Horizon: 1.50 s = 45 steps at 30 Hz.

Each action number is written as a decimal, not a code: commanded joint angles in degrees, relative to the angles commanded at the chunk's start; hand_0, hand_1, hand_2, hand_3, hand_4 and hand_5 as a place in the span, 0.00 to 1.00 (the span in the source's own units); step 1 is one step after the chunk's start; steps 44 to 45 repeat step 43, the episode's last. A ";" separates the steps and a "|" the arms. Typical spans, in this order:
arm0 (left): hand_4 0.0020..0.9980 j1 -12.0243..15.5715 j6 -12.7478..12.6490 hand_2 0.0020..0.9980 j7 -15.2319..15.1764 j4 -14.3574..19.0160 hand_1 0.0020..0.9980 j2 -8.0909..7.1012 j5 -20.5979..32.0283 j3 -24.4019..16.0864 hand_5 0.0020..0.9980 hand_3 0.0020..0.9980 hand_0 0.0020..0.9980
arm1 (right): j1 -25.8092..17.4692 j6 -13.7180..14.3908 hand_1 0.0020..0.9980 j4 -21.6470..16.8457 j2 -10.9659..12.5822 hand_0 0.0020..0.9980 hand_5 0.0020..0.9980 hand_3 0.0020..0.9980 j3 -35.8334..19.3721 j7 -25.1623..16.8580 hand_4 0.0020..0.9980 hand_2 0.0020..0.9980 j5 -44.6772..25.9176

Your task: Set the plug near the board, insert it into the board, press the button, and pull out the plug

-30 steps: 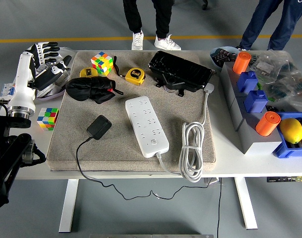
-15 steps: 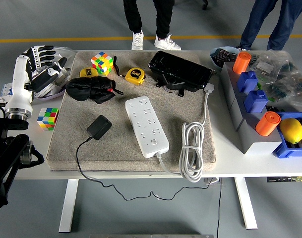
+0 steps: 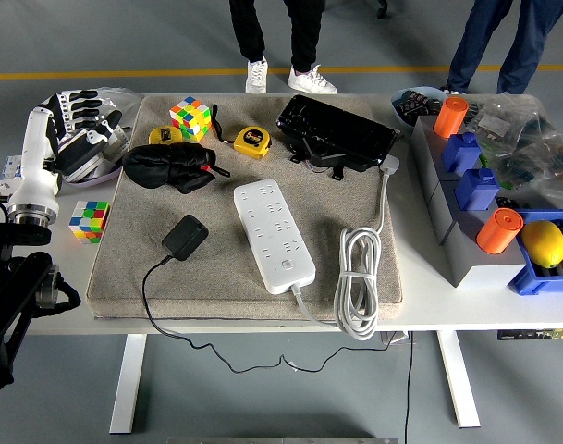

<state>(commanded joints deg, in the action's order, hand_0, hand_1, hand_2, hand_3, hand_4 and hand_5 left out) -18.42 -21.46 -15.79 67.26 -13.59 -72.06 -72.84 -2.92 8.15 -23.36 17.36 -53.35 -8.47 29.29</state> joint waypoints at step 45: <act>0.91 -0.36 0.75 0.62 0.85 0.68 0.62 -0.07 0.86 1.31 0.40 0.62 0.53 | 0.43 -0.09 0.62 -0.10 0.43 0.61 0.28 0.54 1.03 0.05 0.76 0.56 -0.39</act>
